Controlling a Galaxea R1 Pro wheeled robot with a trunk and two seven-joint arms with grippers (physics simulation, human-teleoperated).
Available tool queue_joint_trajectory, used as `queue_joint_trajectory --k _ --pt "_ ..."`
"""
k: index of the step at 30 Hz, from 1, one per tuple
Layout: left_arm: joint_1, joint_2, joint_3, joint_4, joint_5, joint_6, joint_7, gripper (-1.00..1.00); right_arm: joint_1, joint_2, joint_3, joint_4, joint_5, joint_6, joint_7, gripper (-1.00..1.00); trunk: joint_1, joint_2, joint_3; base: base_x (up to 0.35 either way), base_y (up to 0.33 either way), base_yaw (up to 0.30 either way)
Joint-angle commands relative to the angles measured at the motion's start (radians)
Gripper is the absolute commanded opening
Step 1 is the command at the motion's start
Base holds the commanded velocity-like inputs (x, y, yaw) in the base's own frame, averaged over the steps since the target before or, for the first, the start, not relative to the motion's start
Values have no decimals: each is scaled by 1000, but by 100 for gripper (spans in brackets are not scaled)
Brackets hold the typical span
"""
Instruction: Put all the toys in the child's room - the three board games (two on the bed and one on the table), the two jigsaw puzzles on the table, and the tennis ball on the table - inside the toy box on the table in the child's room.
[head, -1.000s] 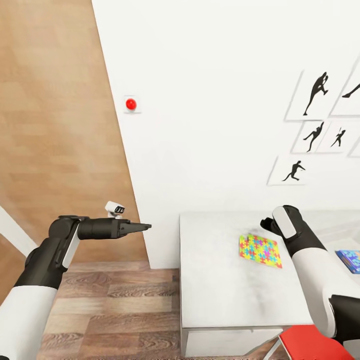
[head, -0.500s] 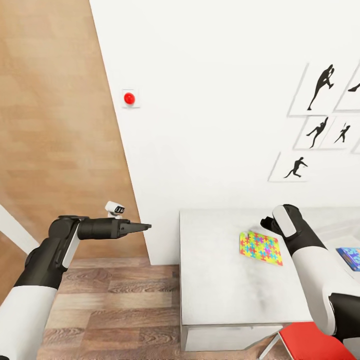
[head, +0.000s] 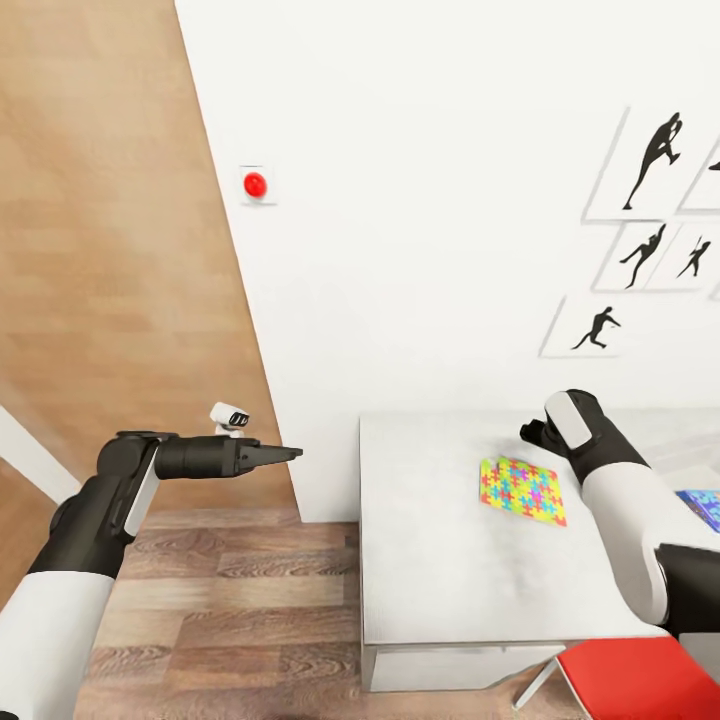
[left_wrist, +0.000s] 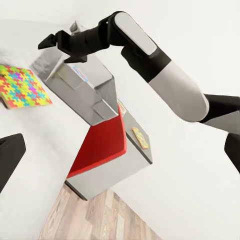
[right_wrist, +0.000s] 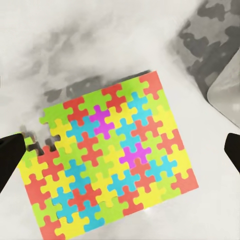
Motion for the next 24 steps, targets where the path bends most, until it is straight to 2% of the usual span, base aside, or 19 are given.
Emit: queue_joint_trajectory --k 1,13,24 --pt "-1 0 0 0 0 11 -4 100 -14 -1 0 15 -10 1 -5 100 1 -2 -4 0 0 0" --pt "-1 0 0 0 0 11 -4 100 -49 -43 -5 53 -21 2 23 100 1 -2 -23 0 0 0" --pt "-1 0 0 -1 0 11 -4 100 -61 -53 -7 54 -26 3 24 100 1 -2 -41 0 0 0"
